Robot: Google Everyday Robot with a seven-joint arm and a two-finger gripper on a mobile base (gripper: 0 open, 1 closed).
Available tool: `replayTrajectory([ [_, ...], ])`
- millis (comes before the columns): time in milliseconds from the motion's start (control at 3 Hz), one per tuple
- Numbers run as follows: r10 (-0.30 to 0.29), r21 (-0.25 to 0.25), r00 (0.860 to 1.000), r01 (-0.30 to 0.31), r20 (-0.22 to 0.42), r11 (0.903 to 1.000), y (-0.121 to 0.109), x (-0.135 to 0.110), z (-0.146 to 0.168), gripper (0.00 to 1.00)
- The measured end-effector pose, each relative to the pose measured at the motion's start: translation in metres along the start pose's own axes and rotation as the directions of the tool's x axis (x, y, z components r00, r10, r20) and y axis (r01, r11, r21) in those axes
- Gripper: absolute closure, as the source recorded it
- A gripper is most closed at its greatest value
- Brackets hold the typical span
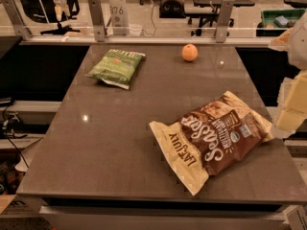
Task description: Pick green jalapeno chip bag
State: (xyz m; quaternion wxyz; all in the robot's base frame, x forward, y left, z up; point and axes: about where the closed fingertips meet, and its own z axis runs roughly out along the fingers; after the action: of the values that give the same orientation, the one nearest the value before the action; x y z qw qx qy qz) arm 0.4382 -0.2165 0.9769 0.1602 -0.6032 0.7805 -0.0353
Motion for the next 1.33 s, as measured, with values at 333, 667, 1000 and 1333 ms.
replayTrajectory([
  [333,0.000,0.000,1.000,0.000,0.000,1.0000,0.000,0.000,0.000,0.00],
  [667,-0.019,0.005,1.000,0.019,0.005,0.9998,-0.013,-0.013,0.005,0.00],
  [1000,-0.030,0.012,0.999,0.030,0.022,0.9995,-0.035,-0.037,0.017,0.00],
  [1333,-0.021,0.026,0.999,0.021,0.035,0.9995,-0.060,-0.065,0.031,0.00],
])
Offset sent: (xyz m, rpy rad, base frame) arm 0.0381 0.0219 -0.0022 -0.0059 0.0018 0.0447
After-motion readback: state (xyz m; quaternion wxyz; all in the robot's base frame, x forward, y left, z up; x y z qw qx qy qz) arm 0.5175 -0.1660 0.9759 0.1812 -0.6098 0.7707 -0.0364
